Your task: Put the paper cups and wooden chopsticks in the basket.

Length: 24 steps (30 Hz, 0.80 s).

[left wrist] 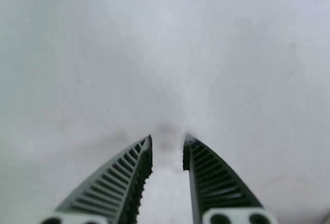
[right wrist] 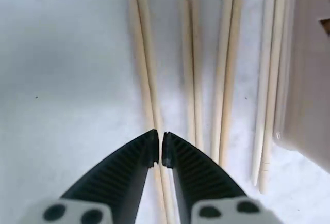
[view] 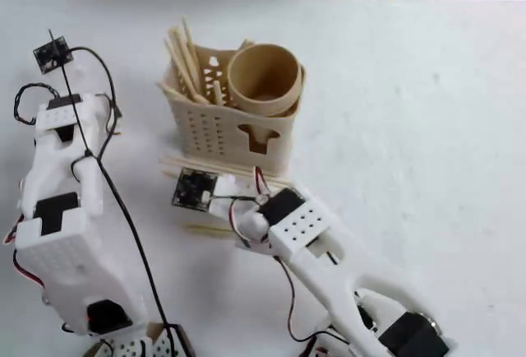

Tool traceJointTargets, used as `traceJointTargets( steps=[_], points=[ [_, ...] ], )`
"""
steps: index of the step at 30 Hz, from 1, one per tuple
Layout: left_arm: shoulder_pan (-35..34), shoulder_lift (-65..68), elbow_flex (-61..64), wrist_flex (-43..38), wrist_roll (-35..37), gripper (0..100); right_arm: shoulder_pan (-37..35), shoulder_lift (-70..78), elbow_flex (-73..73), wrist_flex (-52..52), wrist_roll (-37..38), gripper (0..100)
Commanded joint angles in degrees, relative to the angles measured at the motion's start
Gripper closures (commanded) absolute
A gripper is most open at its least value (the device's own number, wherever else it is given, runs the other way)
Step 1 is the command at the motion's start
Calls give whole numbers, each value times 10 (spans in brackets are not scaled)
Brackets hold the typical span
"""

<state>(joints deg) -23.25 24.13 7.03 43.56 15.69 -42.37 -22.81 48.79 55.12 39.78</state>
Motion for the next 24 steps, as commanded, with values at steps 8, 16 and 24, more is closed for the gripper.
traceJointTargets(
  steps=[8, 16, 24],
  points=[
    [-3, -5, -23, -6, 1, 880, -14, 131, -32, -81, -4, 899],
    [-4, -5, -23, -6, 1, 880, -14, 192, -56, -83, -2, 899],
    [-4, -5, -23, -5, 1, 880, -15, 197, -54, -61, -1, 897]
  ],
)
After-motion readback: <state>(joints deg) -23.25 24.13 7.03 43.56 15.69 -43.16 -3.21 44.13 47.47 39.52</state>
